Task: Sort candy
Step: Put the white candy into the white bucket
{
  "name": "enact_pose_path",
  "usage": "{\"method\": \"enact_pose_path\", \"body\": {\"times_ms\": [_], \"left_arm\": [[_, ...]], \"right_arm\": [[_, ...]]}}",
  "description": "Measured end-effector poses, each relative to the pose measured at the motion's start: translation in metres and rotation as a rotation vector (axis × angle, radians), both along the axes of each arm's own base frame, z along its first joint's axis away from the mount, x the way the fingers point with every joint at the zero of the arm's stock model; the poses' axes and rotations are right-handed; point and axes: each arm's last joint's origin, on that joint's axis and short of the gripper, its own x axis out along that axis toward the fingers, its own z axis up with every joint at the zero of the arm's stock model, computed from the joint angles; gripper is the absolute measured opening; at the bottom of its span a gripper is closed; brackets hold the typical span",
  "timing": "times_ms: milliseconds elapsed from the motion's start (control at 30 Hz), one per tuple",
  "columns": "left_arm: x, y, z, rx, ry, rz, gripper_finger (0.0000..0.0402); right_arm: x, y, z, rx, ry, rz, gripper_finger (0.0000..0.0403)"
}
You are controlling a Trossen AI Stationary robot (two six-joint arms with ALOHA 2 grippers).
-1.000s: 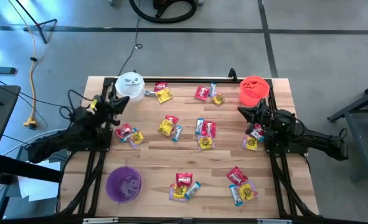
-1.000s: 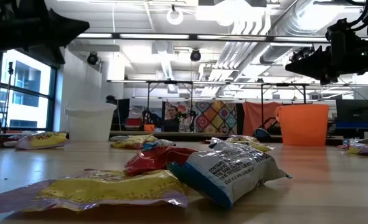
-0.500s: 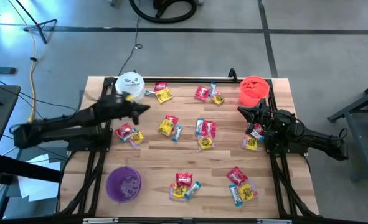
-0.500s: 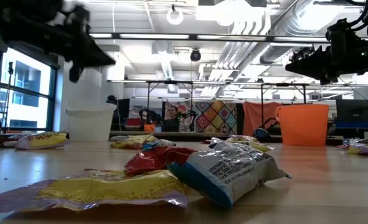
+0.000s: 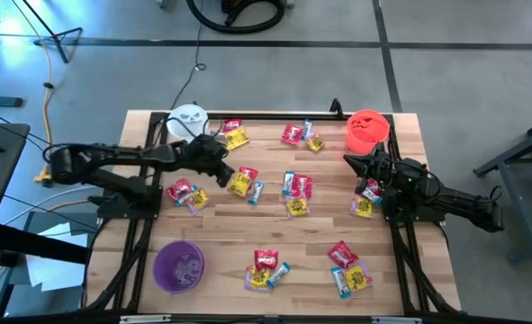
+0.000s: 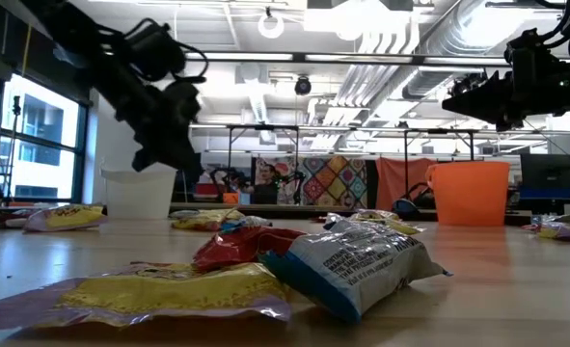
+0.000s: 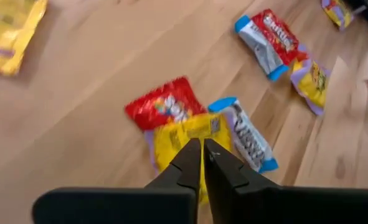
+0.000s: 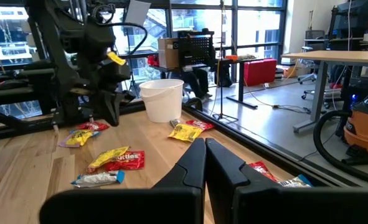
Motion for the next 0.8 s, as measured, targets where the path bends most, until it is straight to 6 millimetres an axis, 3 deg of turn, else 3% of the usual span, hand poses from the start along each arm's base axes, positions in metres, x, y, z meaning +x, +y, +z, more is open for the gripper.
{"method": "enact_pose_path", "body": {"times_ms": [233, 367, 567, 800], "left_arm": [[0.029, 0.013, 0.005, -0.004, 0.008, -0.031, 0.0067], [0.053, 0.015, 0.005, -0.132, -0.008, -0.071, 0.0112], [0.094, -0.008, 0.005, -0.094, 0.062, -0.135, 0.0154], [0.112, -0.028, -0.013, -0.138, 0.321, 0.003, 0.0157]], "right_arm": [[0.0, 0.0, 0.0, 0.0, 0.0, 0.0, 0.0], [0.0, 0.0, 0.0, 0.0, 0.0, 0.0, 0.0], [0.0, 0.0, 0.0, 0.0, 0.0, 0.0, 0.0], [0.0, 0.0, 0.0, 0.0, 0.0, 0.0, 0.0]]}}
